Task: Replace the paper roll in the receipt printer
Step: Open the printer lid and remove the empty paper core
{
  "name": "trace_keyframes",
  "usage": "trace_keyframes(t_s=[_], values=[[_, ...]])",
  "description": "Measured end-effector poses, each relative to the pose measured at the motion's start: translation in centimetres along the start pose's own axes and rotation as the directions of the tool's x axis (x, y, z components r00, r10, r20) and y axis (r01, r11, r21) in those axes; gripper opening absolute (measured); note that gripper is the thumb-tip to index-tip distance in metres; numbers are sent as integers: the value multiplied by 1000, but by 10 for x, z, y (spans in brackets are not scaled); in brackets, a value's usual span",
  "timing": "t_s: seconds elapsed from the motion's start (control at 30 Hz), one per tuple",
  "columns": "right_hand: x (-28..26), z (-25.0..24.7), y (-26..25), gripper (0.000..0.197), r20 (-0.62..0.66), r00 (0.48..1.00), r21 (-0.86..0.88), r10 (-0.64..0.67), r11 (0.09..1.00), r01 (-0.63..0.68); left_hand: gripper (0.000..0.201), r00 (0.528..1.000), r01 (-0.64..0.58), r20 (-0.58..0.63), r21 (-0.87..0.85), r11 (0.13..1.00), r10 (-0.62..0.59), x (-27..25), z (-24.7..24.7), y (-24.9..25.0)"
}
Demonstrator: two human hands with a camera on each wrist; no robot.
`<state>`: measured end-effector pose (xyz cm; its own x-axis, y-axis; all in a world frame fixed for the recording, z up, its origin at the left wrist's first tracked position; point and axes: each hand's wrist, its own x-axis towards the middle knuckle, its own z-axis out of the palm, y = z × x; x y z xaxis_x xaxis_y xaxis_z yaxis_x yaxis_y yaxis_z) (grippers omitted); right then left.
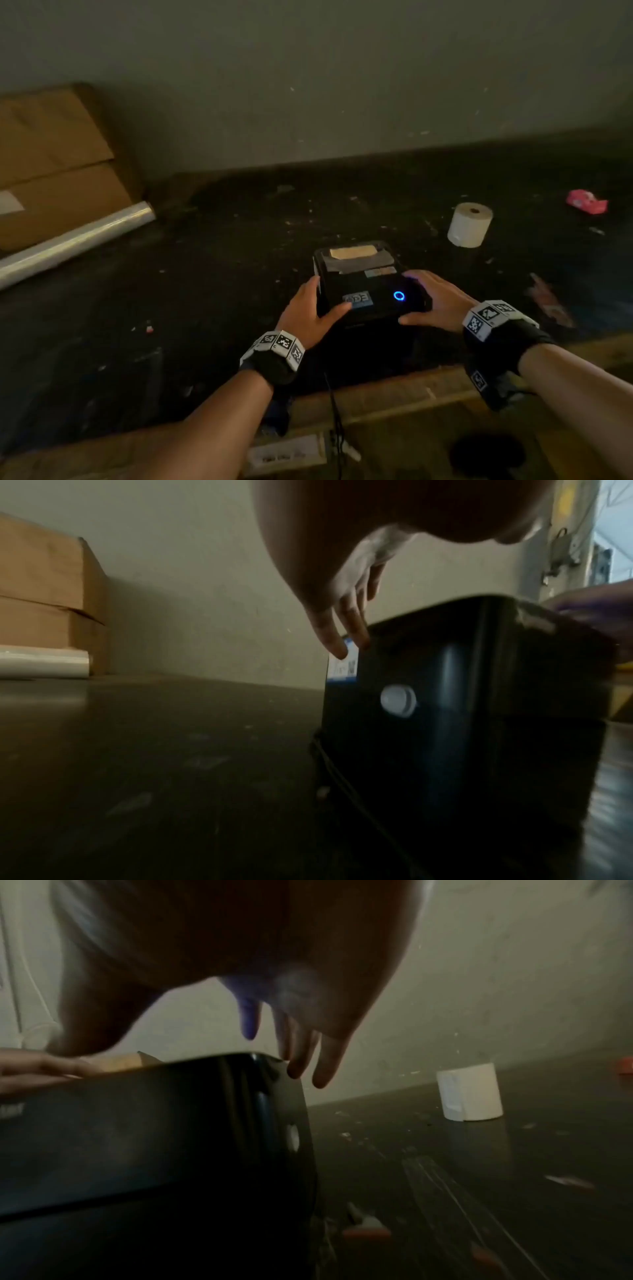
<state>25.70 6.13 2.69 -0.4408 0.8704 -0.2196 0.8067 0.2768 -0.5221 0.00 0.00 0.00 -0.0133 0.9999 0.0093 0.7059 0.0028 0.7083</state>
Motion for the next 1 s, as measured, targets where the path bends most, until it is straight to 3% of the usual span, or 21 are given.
trace_keyframes(t_s=[0.13,0.43,0.8,1.0], values=[[-1,13,4,107,17,995,33,98,995,-98,92,993,2,119,-20,1000,0,-7,13,-10],[9,32,8,115,-15,981,177,193,966,-187,98,985,65,166,-57,996,-55,3,24,-22],[11,32,10,113,-16,975,209,220,955,-212,95,974,70,220,-65,995,-54,3,25,-22],[16,27,7,111,-27,966,235,256,941,-242,92,984,47,178,-85,995,-31,5,23,-23]])
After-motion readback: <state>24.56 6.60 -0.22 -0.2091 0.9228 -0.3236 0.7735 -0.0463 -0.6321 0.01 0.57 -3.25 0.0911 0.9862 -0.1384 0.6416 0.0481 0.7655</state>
